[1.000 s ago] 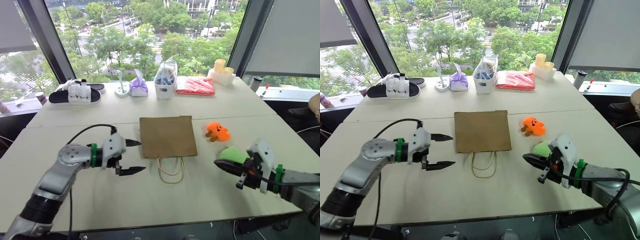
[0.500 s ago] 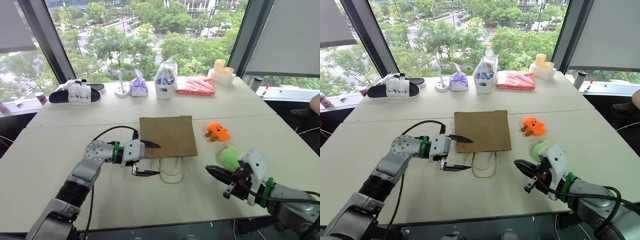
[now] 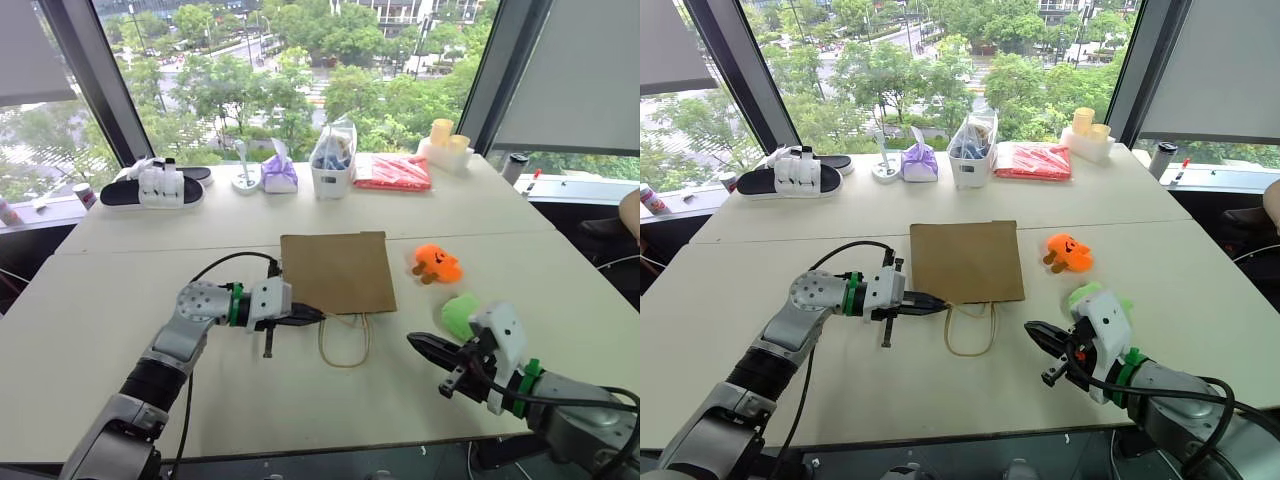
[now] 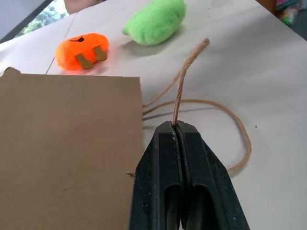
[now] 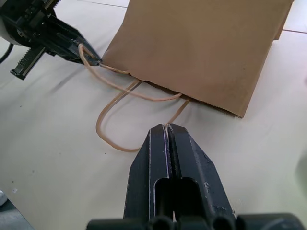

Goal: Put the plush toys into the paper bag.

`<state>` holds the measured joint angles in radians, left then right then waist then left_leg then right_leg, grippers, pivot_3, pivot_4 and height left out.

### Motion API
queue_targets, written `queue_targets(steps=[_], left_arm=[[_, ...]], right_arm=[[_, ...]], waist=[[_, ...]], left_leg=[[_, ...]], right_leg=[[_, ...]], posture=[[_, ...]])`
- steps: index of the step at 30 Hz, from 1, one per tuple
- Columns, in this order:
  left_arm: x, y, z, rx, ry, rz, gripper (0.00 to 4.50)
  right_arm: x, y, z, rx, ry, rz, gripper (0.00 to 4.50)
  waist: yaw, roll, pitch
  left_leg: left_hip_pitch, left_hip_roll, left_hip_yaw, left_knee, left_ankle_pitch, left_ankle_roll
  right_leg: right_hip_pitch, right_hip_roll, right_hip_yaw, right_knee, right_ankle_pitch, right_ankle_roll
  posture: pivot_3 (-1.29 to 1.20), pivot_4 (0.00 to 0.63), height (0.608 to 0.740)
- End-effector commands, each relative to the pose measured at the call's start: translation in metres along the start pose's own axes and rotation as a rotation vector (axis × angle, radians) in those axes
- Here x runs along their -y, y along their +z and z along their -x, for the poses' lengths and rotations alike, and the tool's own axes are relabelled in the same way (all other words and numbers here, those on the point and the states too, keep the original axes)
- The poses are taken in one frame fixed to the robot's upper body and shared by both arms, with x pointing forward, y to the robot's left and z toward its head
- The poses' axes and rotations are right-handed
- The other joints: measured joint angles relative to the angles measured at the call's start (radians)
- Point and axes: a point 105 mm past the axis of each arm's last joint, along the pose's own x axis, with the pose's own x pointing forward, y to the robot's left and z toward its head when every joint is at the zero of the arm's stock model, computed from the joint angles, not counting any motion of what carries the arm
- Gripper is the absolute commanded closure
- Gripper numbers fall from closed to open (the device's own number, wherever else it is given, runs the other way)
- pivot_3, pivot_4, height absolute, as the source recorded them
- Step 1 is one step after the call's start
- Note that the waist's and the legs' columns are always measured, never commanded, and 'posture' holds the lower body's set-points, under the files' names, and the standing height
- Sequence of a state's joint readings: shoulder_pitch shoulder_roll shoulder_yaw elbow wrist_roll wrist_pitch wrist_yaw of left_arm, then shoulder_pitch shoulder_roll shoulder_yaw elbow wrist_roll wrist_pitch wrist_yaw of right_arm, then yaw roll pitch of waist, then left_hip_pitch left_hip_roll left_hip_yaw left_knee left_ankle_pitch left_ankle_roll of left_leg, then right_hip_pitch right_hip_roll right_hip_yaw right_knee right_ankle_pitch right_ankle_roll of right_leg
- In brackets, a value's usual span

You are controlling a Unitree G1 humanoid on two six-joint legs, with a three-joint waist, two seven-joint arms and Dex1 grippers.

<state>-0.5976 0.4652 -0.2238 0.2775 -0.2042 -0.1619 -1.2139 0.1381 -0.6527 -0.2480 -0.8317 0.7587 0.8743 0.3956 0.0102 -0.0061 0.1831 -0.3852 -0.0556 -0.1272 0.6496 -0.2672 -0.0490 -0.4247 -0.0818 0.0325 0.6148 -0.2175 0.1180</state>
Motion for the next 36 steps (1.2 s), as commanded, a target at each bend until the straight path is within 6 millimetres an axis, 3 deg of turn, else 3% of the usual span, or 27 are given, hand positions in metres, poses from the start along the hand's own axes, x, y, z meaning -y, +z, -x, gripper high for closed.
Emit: queue_targets(steps=[1, 4, 8, 18, 24, 29, 33, 36], left_arm=[[-0.034, 0.033, 0.006, 0.114, 0.156, 0.043, 4.49], [-0.052, 0.052, 0.01, 0.189, 0.234, 0.123, 4.49], [-0.055, 0.068, 0.011, 0.236, 0.245, 0.177, 4.49], [-0.07, 0.102, 0.025, 0.372, 0.361, 0.314, 4.49], [-0.103, 0.123, 0.051, 0.507, 0.569, 0.402, 4.49], [-0.118, 0.13, 0.067, 0.568, 0.676, 0.427, 4.49], [-0.122, 0.126, 0.071, 0.569, 0.718, 0.435, 4.49], [-0.109, 0.116, 0.059, 0.516, 0.659, 0.438, 4.49]], right_arm=[[-0.006, 0.008, -0.014, 0.072, 0.0, -0.003, 4.5], [-0.002, 0.011, -0.045, 0.121, -0.024, -0.026, 4.5], [0.008, 0.014, -0.09, 0.156, -0.065, -0.05, 4.5], [0.037, 0.005, -0.171, 0.117, -0.16, -0.019, 4.5], [0.041, -0.01, -0.182, 0.074, -0.161, 0.002, 4.5], [0.04, -0.02, -0.181, 0.044, -0.148, 0.014, 4.5], [0.042, -0.021, -0.177, 0.042, -0.154, 0.014, 4.5], [0.043, -0.006, -0.17, 0.094, -0.156, 0.003, 4.5]], waist=[[-0.001, 0.0, 0.0], [-0.011, -0.002, 0.001], [-0.028, -0.002, 0.001], [-0.031, -0.001, 0.001], [-0.029, -0.002, 0.001], [-0.03, -0.001, 0.001], [-0.031, -0.001, 0.001], [-0.029, -0.001, 0.001]], left_leg=[[0.0, 0.0, 0.0, 0.0, 0.0, 0.0], [0.0, 0.0, 0.0, 0.001, 0.0, 0.0], [0.002, 0.0, 0.0, -0.001, 0.0, 0.0], [0.004, 0.0, -0.001, -0.003, 0.0, -0.001], [0.003, -0.001, -0.001, -0.003, 0.0, -0.001], [0.004, -0.001, -0.001, -0.003, 0.001, -0.001], [0.005, -0.001, -0.001, -0.003, 0.001, -0.001], [0.004, -0.001, -0.001, -0.003, 0.001, -0.001]], right_leg=[[0.0, 0.0, 0.0, 0.0, 0.0, 0.0], [0.0, 0.001, 0.0, 0.002, 0.0, 0.0], [0.0, 0.001, 0.0, 0.003, 0.0, 0.0], [-0.001, 0.001, 0.0, 0.005, 0.0, 0.0], [-0.001, 0.0, 0.0, 0.005, 0.0, 0.0], [-0.001, 0.001, 0.0, 0.006, 0.0, 0.0], [-0.001, 0.001, 0.0, 0.006, 0.0, 0.0], [-0.001, 0.001, 0.0, 0.006, 0.0, 0.0]], posture=[[0.0, 0.15, 0.74], [0.0, 0.15, 0.74], [0.0, 0.15, 0.74], [0.0, 0.15, 0.74], [0.0, 0.15, 0.74], [0.0, 0.15, 0.74], [0.0, 0.15, 0.74], [0.0, 0.15, 0.74]])
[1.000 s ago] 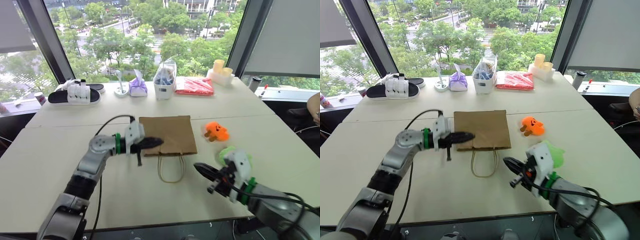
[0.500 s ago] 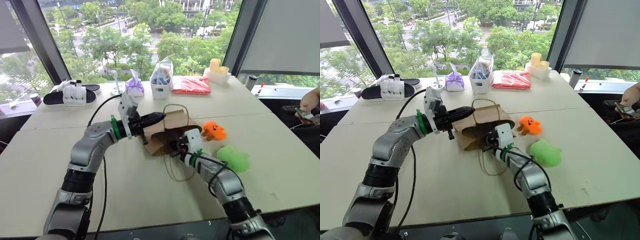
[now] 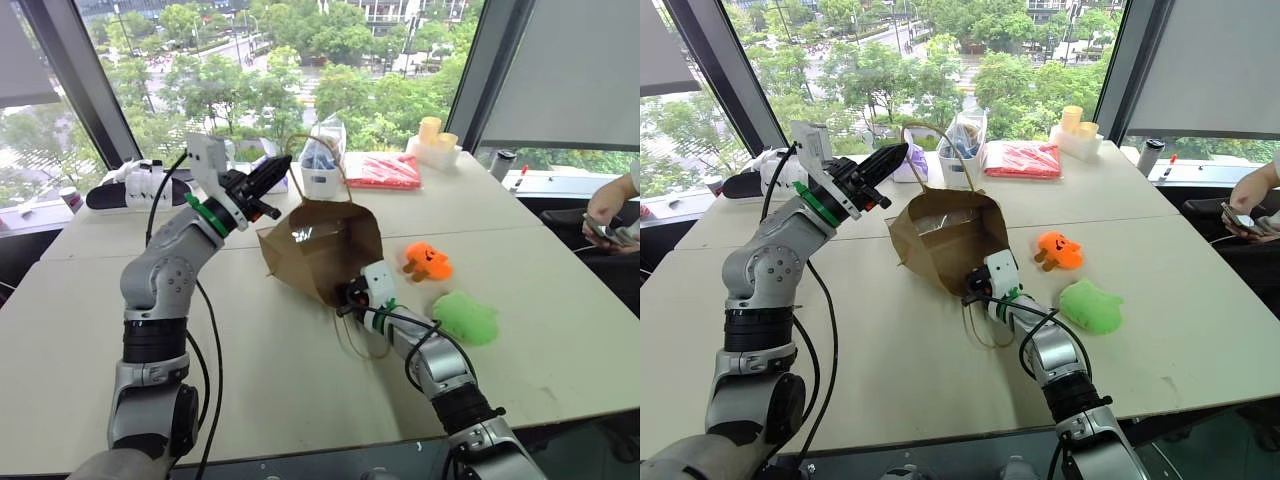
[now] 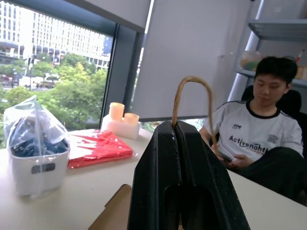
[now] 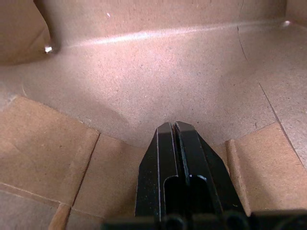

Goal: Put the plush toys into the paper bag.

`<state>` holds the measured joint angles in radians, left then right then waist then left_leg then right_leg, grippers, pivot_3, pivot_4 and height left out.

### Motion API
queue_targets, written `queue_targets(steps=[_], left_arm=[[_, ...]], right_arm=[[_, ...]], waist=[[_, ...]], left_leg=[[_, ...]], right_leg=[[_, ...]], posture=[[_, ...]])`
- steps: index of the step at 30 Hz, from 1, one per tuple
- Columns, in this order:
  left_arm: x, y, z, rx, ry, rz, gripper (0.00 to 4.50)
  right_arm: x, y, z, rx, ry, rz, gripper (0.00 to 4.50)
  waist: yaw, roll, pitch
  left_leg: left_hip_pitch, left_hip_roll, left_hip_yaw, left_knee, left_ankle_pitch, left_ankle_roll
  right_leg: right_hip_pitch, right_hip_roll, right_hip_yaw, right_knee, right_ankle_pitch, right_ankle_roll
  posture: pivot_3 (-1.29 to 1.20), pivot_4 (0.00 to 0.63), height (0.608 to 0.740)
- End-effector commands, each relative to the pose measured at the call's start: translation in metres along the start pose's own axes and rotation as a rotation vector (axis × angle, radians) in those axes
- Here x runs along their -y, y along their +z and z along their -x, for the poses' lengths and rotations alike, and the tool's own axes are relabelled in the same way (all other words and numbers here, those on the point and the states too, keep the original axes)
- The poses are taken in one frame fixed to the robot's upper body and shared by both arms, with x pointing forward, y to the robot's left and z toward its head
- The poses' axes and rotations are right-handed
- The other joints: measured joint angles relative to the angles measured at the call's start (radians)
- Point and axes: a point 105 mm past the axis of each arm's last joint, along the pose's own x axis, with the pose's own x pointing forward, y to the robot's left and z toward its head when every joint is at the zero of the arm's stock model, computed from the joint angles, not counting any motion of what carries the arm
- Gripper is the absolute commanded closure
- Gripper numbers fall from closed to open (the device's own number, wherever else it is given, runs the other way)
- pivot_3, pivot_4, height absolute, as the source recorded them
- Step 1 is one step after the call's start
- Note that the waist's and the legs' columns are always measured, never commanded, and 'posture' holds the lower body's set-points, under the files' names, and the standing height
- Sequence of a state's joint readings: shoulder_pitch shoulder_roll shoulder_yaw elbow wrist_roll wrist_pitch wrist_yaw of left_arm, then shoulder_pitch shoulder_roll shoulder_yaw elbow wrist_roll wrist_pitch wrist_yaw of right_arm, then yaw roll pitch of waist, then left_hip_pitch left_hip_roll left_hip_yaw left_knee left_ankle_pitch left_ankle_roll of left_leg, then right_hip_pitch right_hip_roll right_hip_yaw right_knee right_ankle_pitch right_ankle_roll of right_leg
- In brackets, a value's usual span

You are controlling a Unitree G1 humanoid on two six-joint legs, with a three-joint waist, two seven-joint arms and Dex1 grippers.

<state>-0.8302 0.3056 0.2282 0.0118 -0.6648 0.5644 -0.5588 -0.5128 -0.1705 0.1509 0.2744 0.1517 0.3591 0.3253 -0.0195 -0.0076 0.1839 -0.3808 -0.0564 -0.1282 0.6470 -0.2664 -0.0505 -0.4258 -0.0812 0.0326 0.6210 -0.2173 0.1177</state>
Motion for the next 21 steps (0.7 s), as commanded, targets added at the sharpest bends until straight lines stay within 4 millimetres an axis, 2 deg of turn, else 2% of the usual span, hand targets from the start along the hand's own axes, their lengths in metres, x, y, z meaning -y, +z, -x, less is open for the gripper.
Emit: queue_targets(steps=[1, 4, 8, 10, 12, 13, 16, 17, 21], left_arm=[[0.014, -0.009, 0.006, -0.023, -0.065, -0.019, 4.49], [0.022, -0.026, 0.012, -0.065, -0.103, -0.001, 4.49], [0.029, -0.038, 0.017, -0.086, -0.126, 0.008, 4.49], [0.03, -0.038, 0.02, -0.086, -0.129, 0.011, 4.49], [0.031, -0.038, 0.021, -0.09, -0.134, 0.008, 4.49], [0.032, -0.038, 0.022, -0.09, -0.138, 0.009, 4.5], [0.036, -0.037, 0.024, -0.092, -0.158, 0.013, 4.5], [0.037, -0.037, 0.024, -0.093, -0.163, 0.013, 4.5], [0.04, -0.038, 0.025, -0.097, -0.175, 0.017, 4.5]], right_arm=[[0.004, 0.023, 0.012, 0.072, -0.007, -0.027, 4.5], [0.006, 0.045, 0.027, 0.129, -0.009, -0.052, 4.5], [0.017, 0.074, 0.081, 0.187, -0.043, -0.045, 4.5], [0.024, 0.074, 0.107, 0.168, -0.083, -0.031, 4.5], [0.028, 0.071, 0.122, 0.142, -0.116, -0.025, 4.5], [0.032, 0.069, 0.132, 0.128, -0.133, -0.03, 3.98], [0.045, 0.06, 0.166, 0.056, -0.203, -0.005, 2.78], [0.049, 0.057, 0.172, 0.034, -0.226, 0.008, 2.15], [0.063, 0.039, 0.185, -0.054, -0.29, 0.035, 0.21]], waist=[[0.001, 0.0, 0.0], [0.001, 0.0, 0.0], [0.009, 0.0, 0.0], [0.009, 0.0, 0.0], [0.008, 0.0, 0.0], [0.005, 0.0, 0.0], [0.006, 0.0, 0.0], [0.007, 0.0, 0.0], [0.007, 0.0, 0.0]], left_leg=[[0.0, 0.0, 0.0, 0.0, 0.0, 0.0], [-0.001, 0.0, 0.0, 0.0, 0.0, 0.0], [-0.002, 0.0, -0.001, 0.0, 0.0, 0.0], [-0.004, 0.0, -0.002, 0.0, 0.0, 0.0], [-0.005, -0.001, -0.002, 0.0, 0.0, 0.0], [-0.004, -0.001, -0.002, 0.0, 0.0, 0.0], [-0.004, 0.0, -0.001, 0.0, 0.0, 0.0], [-0.004, 0.0, -0.001, 0.0, 0.0, 0.0], [-0.004, 0.0, 0.0, 0.001, 0.0, 0.0]], right_leg=[[0.0, 0.0, 0.0, 0.0, 0.0, 0.0], [0.0, 0.0, 0.0, 0.0, 0.0, 0.0], [-0.002, 0.0, 0.0, 0.0, 0.0, 0.0], [-0.002, 0.0, 0.0, -0.001, 0.0, 0.0], [-0.001, 0.0, 0.0, -0.003, 0.0, 0.0], [-0.001, 0.0, 0.0, -0.003, 0.0, 0.0], [-0.001, 0.0, 0.0, -0.002, 0.0, 0.0], [-0.001, 0.0, 0.0, -0.002, 0.0, 0.0], [-0.001, 0.0, 0.0, -0.003, 0.0, 0.0]], posture=[[0.0, 0.15, 0.74], [0.0, 0.15, 0.74], [0.0, 0.15, 0.74], [0.0, 0.15, 0.74], [0.0, 0.15, 0.74], [0.0, 0.15, 0.74], [0.0, 0.15, 0.74], [0.0, 0.15, 0.74], [0.0, 0.15, 0.74]])
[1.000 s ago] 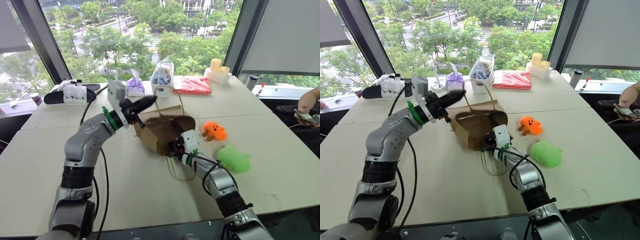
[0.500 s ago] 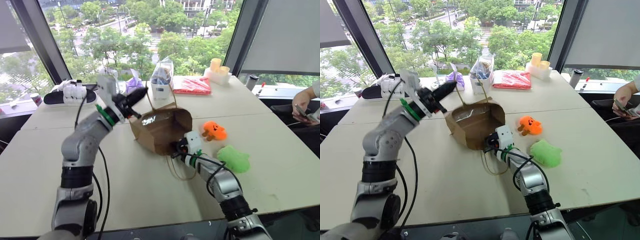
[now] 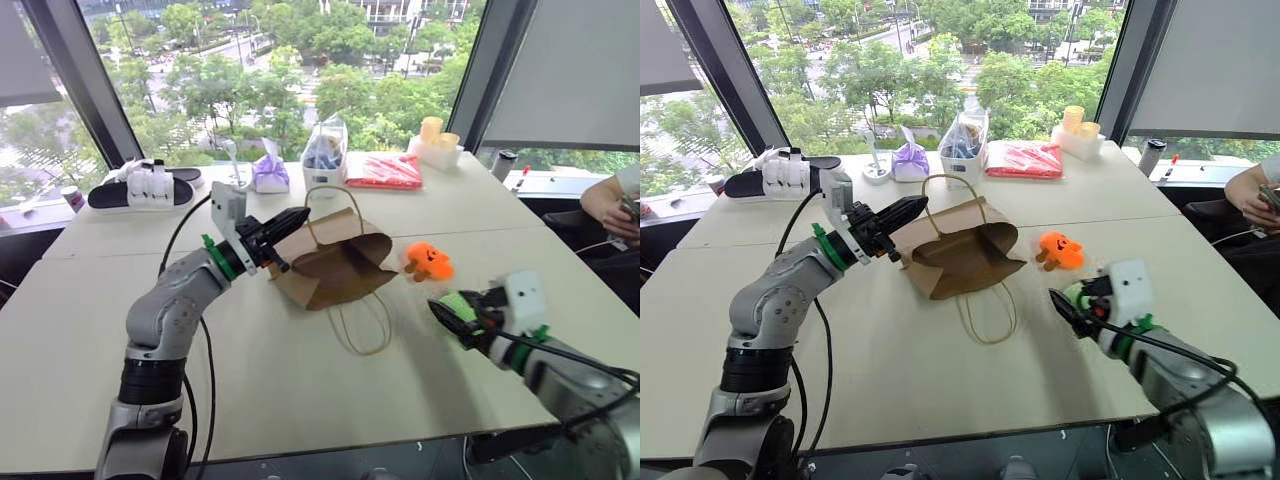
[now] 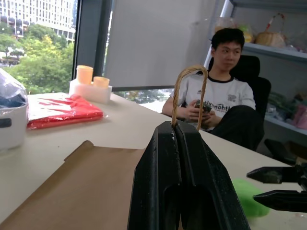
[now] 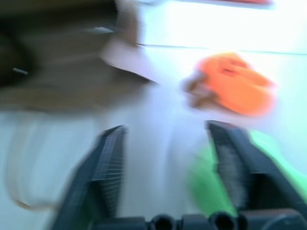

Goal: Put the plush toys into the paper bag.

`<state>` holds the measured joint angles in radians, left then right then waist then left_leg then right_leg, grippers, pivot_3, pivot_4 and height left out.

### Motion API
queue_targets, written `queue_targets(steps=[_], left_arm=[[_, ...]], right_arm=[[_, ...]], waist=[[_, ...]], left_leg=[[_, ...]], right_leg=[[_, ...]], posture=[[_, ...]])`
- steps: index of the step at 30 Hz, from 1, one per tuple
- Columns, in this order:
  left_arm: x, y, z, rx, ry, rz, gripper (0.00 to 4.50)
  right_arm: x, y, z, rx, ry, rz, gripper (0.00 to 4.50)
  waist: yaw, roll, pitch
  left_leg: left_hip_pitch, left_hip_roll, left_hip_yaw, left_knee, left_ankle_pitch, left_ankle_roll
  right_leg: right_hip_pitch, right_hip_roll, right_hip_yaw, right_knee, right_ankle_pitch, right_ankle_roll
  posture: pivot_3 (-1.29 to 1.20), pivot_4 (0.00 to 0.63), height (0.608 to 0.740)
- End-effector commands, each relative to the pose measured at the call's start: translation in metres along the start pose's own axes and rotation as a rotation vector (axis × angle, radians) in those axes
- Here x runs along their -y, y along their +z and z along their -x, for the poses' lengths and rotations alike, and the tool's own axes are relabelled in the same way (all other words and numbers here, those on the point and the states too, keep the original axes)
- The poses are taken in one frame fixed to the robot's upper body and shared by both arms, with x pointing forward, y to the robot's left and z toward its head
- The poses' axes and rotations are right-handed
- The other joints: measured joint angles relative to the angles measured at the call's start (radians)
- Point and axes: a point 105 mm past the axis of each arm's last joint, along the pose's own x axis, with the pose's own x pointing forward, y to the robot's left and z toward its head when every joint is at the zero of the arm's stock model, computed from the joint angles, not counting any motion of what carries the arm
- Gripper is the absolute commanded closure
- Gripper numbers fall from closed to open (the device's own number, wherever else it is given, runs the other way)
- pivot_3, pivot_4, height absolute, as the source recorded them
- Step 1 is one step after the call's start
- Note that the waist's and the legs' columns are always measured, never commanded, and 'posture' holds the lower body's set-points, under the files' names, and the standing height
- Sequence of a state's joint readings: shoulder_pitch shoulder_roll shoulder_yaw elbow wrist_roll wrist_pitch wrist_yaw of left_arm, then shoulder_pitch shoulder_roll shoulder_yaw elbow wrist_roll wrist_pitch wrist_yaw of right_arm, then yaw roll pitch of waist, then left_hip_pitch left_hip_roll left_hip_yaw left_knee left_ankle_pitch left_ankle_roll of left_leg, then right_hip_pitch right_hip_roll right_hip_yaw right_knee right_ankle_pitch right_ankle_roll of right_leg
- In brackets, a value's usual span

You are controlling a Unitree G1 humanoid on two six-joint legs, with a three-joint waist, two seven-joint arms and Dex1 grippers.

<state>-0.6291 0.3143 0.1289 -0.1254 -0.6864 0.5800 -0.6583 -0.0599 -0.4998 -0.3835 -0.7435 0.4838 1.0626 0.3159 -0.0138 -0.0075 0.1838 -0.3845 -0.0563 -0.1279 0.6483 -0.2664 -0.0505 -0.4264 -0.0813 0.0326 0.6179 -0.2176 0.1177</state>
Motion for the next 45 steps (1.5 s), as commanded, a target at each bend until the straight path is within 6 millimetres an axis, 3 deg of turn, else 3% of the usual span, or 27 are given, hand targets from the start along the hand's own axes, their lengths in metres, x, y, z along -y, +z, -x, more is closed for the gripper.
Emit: queue_targets(steps=[1, 12, 15, 21, 22, 23, 27, 30, 32, 36, 39, 43, 45], left_arm=[[0.011, 0.01, -0.001, 0.027, -0.046, -0.032, 4.5], [0.013, 0.011, -0.003, 0.03, -0.028, -0.052, 4.5], [0.013, 0.01, -0.003, 0.03, -0.024, -0.053, 4.5], [0.01, 0.012, -0.002, 0.032, -0.005, -0.057, 4.5], [0.009, 0.012, -0.002, 0.034, -0.002, -0.054, 4.5], [0.009, 0.012, -0.001, 0.034, -0.001, -0.05, 4.5], [0.009, 0.011, -0.003, 0.034, -0.002, -0.043, 4.5], [0.01, 0.012, -0.006, 0.036, -0.015, -0.018, 4.5], [0.012, 0.01, -0.008, 0.028, -0.028, -0.012, 4.5], [0.014, 0.01, -0.012, 0.025, -0.04, 0.0, 4.5], [0.015, 0.01, -0.014, 0.025, -0.043, 0.002, 4.5], [0.019, 0.011, -0.018, 0.03, -0.058, 0.012, 4.5], [0.019, 0.011, -0.017, 0.027, -0.061, 0.016, 4.5]], right_arm=[[0.011, -0.007, 0.006, -0.025, -0.044, 0.065, 0.09], [0.048, -0.042, -0.018, -0.107, -0.158, 0.207, 0.09], [0.051, -0.042, -0.025, -0.09, -0.166, 0.201, 0.95], [0.051, -0.036, -0.027, -0.069, -0.154, 0.212, 3.98], [0.051, -0.034, -0.026, -0.063, -0.153, 0.208, 4.38], [0.047, -0.029, -0.024, -0.052, -0.133, 0.201, 4.48], [0.027, -0.001, -0.015, 0.031, -0.03, 0.158, 4.48], [-0.01, 0.038, -0.012, 0.139, 0.128, 0.134, 4.48], [-0.038, 0.052, -0.018, 0.179, 0.229, 0.123, 4.48], [-0.071, 0.052, -0.039, 0.173, 0.33, 0.092, 4.48], [-0.084, 0.049, -0.048, 0.168, 0.375, 0.075, 4.48], [-0.105, 0.036, -0.092, 0.143, 0.407, 0.063, 4.48], [-0.109, 0.043, -0.111, 0.169, 0.407, 0.062, 4.48]], waist=[[0.001, 0.0, 0.0], [0.001, 0.0, 0.0], [0.001, 0.0, 0.0], [0.002, 0.0, 0.0], [0.002, 0.0, 0.0], [0.002, 0.0, 0.0], [0.002, 0.0, 0.0], [-0.001, 0.0, 0.0], [-0.003, 0.0, 0.0], [0.003, 0.0, 0.0], [0.004, 0.0, 0.0], [-0.004, -0.001, 0.0], [-0.005, 0.0, 0.0]], left_leg=[[0.0, 0.0, 0.0, 0.0, 0.0, 0.0], [0.0, 0.0, 0.001, 0.0, 0.0, 0.0], [0.0, 0.0, 0.001, 0.0, 0.0, 0.0], [0.0, 0.0, 0.001, 0.0, 0.0, 0.0], [0.0, 0.0, 0.001, 0.0, 0.0, 0.0], [0.0, 0.0, 0.001, 0.0, 0.0, 0.0], [0.0, 0.0, 0.001, 0.0, 0.0, 0.0], [0.0, 0.0, 0.001, 0.0, 0.0, 0.0], [0.001, 0.001, 0.001, 0.0, 0.0, 0.0], [0.001, 0.001, 0.0, 0.0, 0.0, 0.0], [-0.001, -0.001, -0.001, 0.0, 0.0, 0.0], [-0.001, -0.001, 0.0, 0.0, 0.0, 0.0], [0.0, 0.0, 0.0, 0.0, 0.0, 0.0]], right_leg=[[0.0, 0.0, 0.0, 0.0, 0.0, 0.0], [0.0, 0.0, 0.0, 0.0, 0.0, 0.0], [0.0, 0.0, 0.0, 0.0, 0.0, 0.0], [0.0, 0.0, 0.0, -0.001, 0.0, 0.0], [0.0, 0.0, 0.0, -0.001, 0.0, 0.0], [0.0, 0.0, 0.0, -0.001, 0.0, 0.0], [0.0, 0.0, 0.0, -0.001, 0.0, 0.0], [0.0, 0.0, 0.0, -0.001, 0.0, 0.0], [0.0, 0.0, 0.0, 0.0, 0.0, 0.0], [0.001, 0.001, 0.0, 0.0, 0.0, 0.0], [0.001, -0.001, 0.0, -0.002, 0.0, 0.0], [0.0, -0.001, 0.0, -0.003, 0.0, 0.0], [0.0, 0.0, 0.0, -0.001, 0.0, 0.0]], posture=[[0.0, 0.15, 0.74], [0.0, 0.15, 0.74], [0.0, 0.15, 0.74], [0.0, 0.15, 0.74], [0.0, 0.15, 0.74], [0.0, 0.15, 0.74], [0.0, 0.15, 0.74], [0.0, 0.15, 0.74], [0.0, 0.15, 0.74], [0.0, 0.15, 0.74], [0.0, 0.15, 0.74], [0.0, 0.15, 0.74], [0.0, 0.15, 0.74]])
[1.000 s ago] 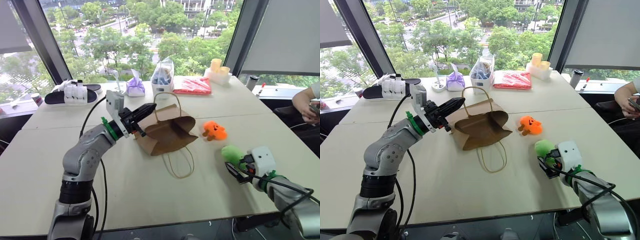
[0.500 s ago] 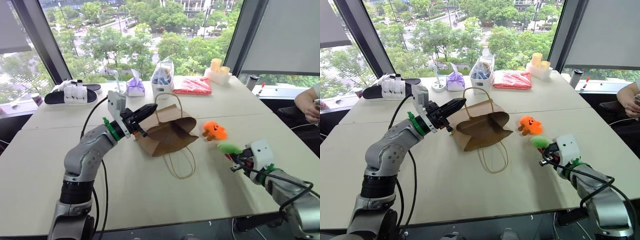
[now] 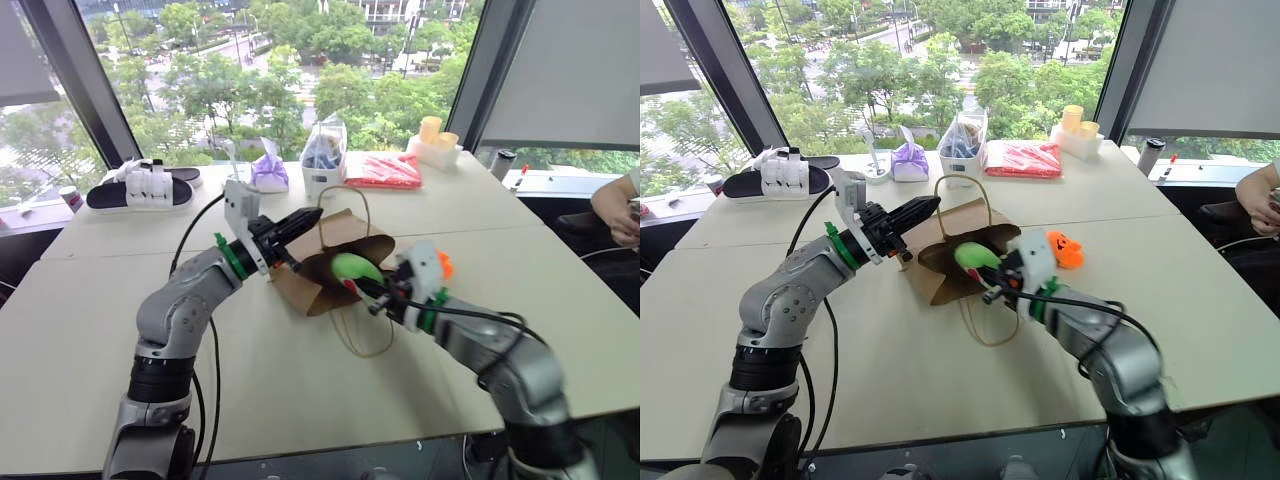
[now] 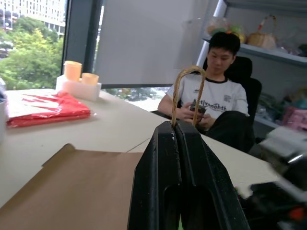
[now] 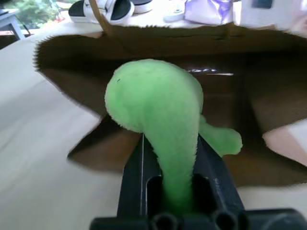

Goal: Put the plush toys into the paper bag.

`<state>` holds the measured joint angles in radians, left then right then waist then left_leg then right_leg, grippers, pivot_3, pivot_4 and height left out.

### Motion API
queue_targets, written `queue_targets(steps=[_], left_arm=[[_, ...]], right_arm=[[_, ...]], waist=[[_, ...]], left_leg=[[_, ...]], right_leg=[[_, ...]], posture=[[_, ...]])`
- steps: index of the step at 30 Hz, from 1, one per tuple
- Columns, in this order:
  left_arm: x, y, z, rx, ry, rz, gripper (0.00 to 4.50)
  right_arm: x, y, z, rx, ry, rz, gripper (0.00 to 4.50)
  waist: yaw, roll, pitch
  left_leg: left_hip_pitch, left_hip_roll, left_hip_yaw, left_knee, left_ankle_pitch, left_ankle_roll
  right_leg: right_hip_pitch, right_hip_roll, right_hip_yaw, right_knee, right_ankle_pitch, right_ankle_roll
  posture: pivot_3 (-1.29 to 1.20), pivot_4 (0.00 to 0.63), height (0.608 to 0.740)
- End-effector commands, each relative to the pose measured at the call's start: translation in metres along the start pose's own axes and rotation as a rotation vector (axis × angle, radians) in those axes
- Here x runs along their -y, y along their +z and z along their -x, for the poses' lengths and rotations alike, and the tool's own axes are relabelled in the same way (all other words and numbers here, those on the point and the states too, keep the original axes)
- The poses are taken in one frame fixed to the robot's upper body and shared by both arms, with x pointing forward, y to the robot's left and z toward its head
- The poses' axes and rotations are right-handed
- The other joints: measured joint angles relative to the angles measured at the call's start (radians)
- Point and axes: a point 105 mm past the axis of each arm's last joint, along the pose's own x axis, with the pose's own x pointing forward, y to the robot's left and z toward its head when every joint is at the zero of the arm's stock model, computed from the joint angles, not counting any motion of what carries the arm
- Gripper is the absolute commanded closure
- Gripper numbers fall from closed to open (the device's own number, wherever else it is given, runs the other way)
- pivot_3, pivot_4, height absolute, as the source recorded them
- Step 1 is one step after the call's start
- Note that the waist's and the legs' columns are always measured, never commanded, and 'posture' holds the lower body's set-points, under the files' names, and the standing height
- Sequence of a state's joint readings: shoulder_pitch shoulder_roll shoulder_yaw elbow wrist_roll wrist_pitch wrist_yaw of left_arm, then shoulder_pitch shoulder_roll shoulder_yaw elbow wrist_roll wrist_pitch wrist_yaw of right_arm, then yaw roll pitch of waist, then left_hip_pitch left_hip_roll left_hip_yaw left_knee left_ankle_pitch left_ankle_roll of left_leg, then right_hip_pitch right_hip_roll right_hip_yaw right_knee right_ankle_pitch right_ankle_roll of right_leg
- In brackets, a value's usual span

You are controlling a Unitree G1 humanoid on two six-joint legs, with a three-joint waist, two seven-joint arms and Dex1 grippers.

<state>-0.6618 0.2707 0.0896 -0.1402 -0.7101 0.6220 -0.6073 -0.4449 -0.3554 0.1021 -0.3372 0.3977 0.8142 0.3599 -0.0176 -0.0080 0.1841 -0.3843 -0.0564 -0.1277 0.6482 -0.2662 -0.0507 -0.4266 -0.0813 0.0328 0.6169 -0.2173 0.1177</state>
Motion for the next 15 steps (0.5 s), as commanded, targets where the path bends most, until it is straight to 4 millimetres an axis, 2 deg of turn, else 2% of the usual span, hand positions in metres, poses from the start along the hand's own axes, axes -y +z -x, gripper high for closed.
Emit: queue_targets(steps=[1, 4, 6, 8, 13, 15], left_arm=[[0.006, 0.013, 0.0, 0.029, -0.027, -0.027, 4.5], [0.004, 0.011, 0.004, 0.019, -0.017, -0.025, 4.5], [0.003, 0.01, 0.005, 0.021, -0.007, -0.016, 4.5], [0.002, 0.009, 0.005, 0.024, 0.001, -0.017, 4.5], [-0.001, 0.007, 0.006, 0.033, 0.028, -0.018, 4.5], [-0.003, 0.006, 0.006, 0.036, 0.036, -0.017, 4.5]], right_arm=[[0.003, 0.017, -0.029, 0.082, 0.005, 0.037, 4.48], [0.002, 0.021, -0.055, 0.103, 0.025, 0.025, 4.48], [0.002, 0.021, -0.071, 0.111, 0.026, 0.018, 3.62], [0.002, 0.018, -0.079, 0.106, 0.04, 0.012, 2.65], [0.003, 0.016, -0.078, 0.106, 0.05, 0.029, 0.04], [0.003, 0.015, -0.073, 0.104, 0.056, 0.032, 0.01]], waist=[[-0.004, 0.0, 0.0], [-0.003, 0.0, 0.0], [-0.004, 0.0, 0.0], [-0.003, 0.0, 0.0], [0.002, 0.0, 0.0], [0.001, 0.0, 0.0]], left_leg=[[0.0, 0.0, 0.0, 0.0, 0.0, 0.0], [0.001, 0.0, 0.0, -0.001, 0.0, 0.0], [0.001, 0.0, 0.0, -0.001, 0.0, 0.0], [0.001, 0.0, 0.0, -0.001, 0.0, 0.0], [-0.001, -0.001, -0.001, -0.001, 0.0, 0.0], [-0.001, -0.001, -0.001, -0.001, 0.0, 0.0]], right_leg=[[0.0, 0.0, 0.0, 0.001, 0.0, 0.0], [-0.001, 0.0, 0.0, 0.002, 0.0, 0.0], [-0.001, 0.0, 0.0, 0.002, 0.0, 0.0], [-0.001, 0.0, 0.0, 0.002, 0.0, 0.0], [-0.002, -0.001, 0.0, 0.001, 0.0, 0.0], [-0.002, -0.001, 0.0, 0.001, 0.0, 0.0]], posture=[[0.0, 0.15, 0.74], [0.0, 0.15, 0.74], [0.0, 0.15, 0.74], [0.0, 0.15, 0.74], [0.0, 0.15, 0.74], [0.0, 0.15, 0.74]])
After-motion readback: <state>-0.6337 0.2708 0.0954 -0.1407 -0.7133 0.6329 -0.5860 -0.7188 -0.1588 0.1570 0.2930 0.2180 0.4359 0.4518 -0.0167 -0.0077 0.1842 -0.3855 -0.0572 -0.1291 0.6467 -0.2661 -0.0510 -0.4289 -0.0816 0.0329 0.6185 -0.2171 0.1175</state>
